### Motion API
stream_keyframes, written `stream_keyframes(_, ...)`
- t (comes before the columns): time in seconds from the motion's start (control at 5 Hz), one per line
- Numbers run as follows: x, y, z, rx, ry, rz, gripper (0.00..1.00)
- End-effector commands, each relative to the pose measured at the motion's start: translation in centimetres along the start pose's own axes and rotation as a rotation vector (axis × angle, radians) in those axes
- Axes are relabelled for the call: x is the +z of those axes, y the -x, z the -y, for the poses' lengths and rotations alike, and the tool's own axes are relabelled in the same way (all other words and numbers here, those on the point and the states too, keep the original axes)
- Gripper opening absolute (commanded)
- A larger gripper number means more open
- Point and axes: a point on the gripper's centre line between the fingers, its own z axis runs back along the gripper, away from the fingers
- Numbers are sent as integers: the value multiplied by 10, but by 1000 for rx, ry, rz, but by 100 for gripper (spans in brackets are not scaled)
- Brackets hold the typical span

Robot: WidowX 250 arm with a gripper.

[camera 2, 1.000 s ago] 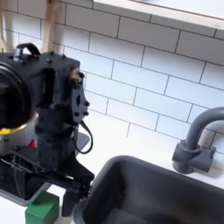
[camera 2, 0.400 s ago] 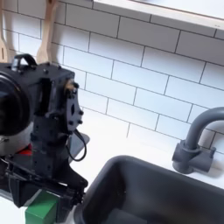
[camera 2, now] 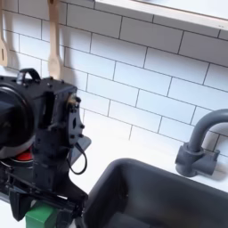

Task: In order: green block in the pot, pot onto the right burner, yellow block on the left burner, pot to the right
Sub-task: 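Put the green block in the pot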

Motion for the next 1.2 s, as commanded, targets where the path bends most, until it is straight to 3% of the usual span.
stream_keyframes(0.0,-5,-2,-2,-8,13,-8,100)
stream_keyframes(0.2,-4,0,-3,-8,11,-14,0)
stream_keyframes(0.6,-3,3,-7,5,22,-20,0)
stream_keyframes(1.0,14,4,-15,8,31,-14,0)
